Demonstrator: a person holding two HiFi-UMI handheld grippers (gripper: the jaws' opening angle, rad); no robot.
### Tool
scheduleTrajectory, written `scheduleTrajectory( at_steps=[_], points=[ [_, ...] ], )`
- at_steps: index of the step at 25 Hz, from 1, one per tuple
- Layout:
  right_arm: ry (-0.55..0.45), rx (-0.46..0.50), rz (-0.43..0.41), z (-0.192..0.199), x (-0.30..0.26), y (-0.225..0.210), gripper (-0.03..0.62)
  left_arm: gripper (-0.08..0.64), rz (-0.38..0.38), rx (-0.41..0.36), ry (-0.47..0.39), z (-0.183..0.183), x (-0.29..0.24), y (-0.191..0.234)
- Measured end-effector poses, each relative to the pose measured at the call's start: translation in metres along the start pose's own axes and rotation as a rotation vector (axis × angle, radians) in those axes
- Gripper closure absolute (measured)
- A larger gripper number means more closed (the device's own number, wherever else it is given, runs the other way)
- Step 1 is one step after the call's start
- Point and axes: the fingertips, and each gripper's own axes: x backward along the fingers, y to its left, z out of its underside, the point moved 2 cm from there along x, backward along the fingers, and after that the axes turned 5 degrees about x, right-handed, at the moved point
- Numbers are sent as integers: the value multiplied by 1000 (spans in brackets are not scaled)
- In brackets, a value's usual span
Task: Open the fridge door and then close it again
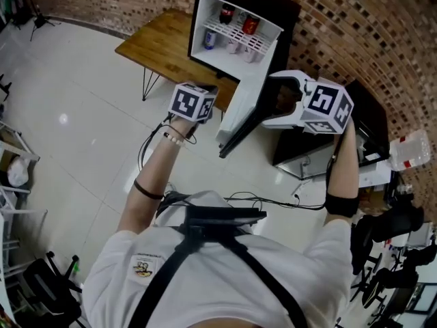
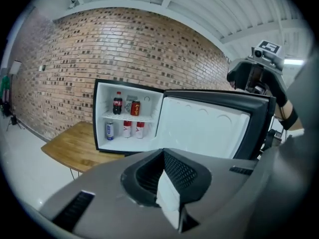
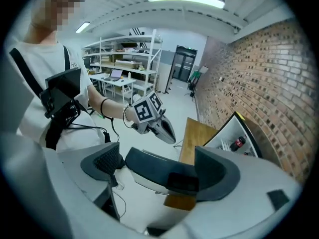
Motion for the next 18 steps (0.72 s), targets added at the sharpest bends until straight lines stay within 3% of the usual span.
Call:
scheduleTrajectory(
  at_steps=[2, 4, 7, 11, 18],
  points=[
    [108, 29, 53, 3, 8, 10, 120, 558, 23, -13, 10, 1, -10, -18],
    [282, 48, 113, 18, 14, 19, 159, 558, 38, -22, 21, 3, -19, -29],
    [470, 72, 144, 42, 20, 33, 207, 558, 46, -21, 28, 7, -25, -40],
    [530, 59, 191, 59, 30, 40, 276, 558, 61, -24, 41, 10, -30, -49],
    [605, 39, 212, 82, 48, 43, 279, 558, 77, -29, 58, 14, -39, -58]
  ],
)
